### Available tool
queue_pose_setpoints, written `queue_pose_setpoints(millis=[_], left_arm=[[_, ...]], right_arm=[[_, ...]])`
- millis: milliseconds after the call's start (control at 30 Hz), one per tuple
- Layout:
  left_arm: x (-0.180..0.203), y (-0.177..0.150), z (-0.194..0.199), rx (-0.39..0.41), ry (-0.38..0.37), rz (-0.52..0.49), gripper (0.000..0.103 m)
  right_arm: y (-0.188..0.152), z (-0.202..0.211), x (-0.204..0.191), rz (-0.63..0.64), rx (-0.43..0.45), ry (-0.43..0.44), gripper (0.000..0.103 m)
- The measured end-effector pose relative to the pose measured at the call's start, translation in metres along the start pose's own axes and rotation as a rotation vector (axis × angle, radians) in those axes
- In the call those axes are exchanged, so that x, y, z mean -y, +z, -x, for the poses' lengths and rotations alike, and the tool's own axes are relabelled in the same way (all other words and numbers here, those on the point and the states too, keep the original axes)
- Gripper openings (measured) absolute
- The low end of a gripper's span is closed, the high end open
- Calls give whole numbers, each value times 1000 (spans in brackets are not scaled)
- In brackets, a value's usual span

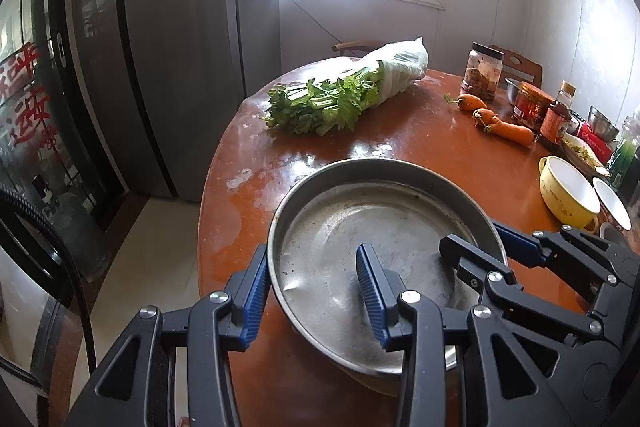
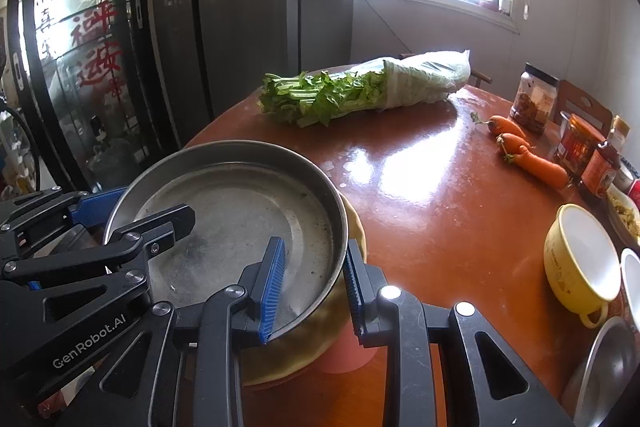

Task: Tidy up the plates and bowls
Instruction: 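Lower the silver tray onto the yellow shell plate and open the left gripper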

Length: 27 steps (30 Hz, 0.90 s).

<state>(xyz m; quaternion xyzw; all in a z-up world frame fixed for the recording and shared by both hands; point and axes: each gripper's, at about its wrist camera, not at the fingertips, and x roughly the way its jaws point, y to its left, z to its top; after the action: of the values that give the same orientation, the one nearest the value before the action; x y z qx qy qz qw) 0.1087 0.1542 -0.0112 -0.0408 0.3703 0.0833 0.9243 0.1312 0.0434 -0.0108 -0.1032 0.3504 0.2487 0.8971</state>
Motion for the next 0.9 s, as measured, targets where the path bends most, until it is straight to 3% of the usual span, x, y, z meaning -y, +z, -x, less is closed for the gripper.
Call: queue_pose_setpoints(millis=[300,900], left_arm=[[0,0,-1,-13,10,-1,42],[-1,0,9,-4,-17,13,43]], right_arm=[[-1,5,-5,45,3,-36,31],[1,22,1,29,27,-32,46]])
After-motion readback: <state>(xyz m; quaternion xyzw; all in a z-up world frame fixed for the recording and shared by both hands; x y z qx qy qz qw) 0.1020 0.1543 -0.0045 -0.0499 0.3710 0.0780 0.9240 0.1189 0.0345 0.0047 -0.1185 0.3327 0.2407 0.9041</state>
